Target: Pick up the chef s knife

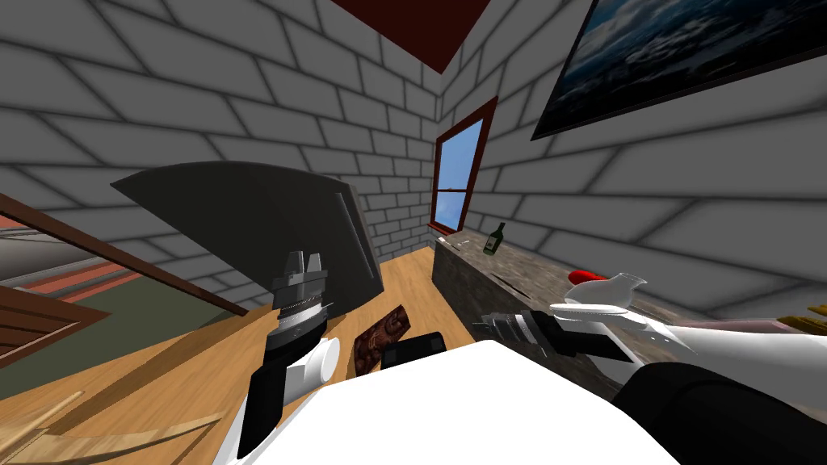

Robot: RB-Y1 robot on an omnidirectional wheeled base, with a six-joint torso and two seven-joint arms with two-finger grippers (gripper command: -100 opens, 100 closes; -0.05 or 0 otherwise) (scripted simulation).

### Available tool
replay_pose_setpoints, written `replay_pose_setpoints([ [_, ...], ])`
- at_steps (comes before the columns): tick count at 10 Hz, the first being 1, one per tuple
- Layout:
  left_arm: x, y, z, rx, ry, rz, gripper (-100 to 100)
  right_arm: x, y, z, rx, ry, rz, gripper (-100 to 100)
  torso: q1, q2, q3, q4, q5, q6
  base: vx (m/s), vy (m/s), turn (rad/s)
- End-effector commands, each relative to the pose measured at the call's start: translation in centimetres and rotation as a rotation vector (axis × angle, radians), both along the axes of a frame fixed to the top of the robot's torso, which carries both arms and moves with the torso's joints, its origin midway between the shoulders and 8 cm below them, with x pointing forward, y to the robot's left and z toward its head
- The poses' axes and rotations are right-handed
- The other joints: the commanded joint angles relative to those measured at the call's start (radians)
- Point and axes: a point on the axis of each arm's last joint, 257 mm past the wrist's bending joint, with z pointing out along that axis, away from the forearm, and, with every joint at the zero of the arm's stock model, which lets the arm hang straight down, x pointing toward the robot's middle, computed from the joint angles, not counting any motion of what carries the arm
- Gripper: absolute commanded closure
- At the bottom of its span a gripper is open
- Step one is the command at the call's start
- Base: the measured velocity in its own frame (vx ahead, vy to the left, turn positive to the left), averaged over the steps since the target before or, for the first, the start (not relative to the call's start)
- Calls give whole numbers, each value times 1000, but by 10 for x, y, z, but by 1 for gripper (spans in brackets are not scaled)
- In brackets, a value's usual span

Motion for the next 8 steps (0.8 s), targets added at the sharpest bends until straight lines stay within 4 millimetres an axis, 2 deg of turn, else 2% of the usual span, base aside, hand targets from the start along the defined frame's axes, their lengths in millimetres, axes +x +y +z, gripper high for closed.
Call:
replay_pose_setpoints([
  [1, 0, 0, 0, 0, 0, 0, 0, -7, -12, -5, -47, 26, 22, -100, 0, 0, 0, 0, 0, 0, 47, -33, 122],
  [2, 0, 0, 0, 0, 0, 0, 0, -7, -12, -5, -47, 26, 22, -100, 1, 1, 0, 0, 0, 1, 23, 1, 25],
  [3, 0, 0, 0, 0, 0, 0, 0, -16, -32, -12, -101, 59, 30, -100, 3, 2, 1, 1, 0, 1, 50, -29, 116],
  [4, 0, 0, 0, 0, 0, 0, 0, -16, -35, -11, -114, 63, 42, -100, 1, 1, 1, 0, 0, 0, 53, -31, 116],
  [5, 0, 0, 0, 0, 0, 0, 0, -24, -54, -16, -162, 92, 44, -100, 1, 1, 0, 0, 0, 1, 69, -57, 180],
  [6, 0, 0, 0, 0, 0, 0, 0, -24, -58, -15, -179, 97, 59, -100, 0, 0, 0, 0, 0, 0, 64, -48, 138],
  [7, 0, 0, 0, 0, 0, 0, 0, -32, -78, -18, -232, 127, 67, -100, 0, 0, 0, 0, 0, 0, 64, -59, 161],
  [8, 0, 0, 0, 0, 0, 0, 0, -31, -80, -17, -240, 129, 73, -100, -1, -1, 0, 0, 0, 0, 49, -37, 81],
])
